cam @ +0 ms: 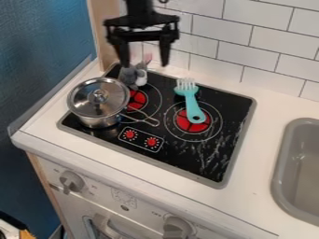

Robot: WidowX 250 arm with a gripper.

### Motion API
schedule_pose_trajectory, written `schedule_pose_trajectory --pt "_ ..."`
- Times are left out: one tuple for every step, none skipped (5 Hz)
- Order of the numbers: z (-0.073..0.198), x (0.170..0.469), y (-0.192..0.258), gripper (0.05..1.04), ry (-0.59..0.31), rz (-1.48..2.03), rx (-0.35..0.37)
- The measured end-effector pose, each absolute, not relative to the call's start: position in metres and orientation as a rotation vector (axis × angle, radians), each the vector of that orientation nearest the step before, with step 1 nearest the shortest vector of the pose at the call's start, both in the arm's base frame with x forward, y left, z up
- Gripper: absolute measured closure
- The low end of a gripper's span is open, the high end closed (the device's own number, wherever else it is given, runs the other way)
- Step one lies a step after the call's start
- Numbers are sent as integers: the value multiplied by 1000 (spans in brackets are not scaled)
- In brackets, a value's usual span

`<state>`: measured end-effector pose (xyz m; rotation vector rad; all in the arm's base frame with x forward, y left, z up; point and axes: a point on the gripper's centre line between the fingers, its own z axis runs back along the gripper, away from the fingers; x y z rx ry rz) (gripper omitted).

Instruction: Move the silver pan lid to the bottom right corner of the stove

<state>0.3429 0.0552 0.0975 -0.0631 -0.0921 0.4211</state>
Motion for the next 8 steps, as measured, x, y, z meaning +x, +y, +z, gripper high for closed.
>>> schedule_pose_trajectory --pt "90 321 87 83 -97 515 -52" --pt "80 309 103 83 -89 572 1" --pt "73 300 124 83 -102 676 55" --pt "57 299 126 83 -64 678 78" --pt "45 303 127 83 -34 683 92" --pt "39 309 126 140 -25 666 86" --pt "39 312 122 428 -36 654 84" --pt "39 313 120 721 -38 649 66"
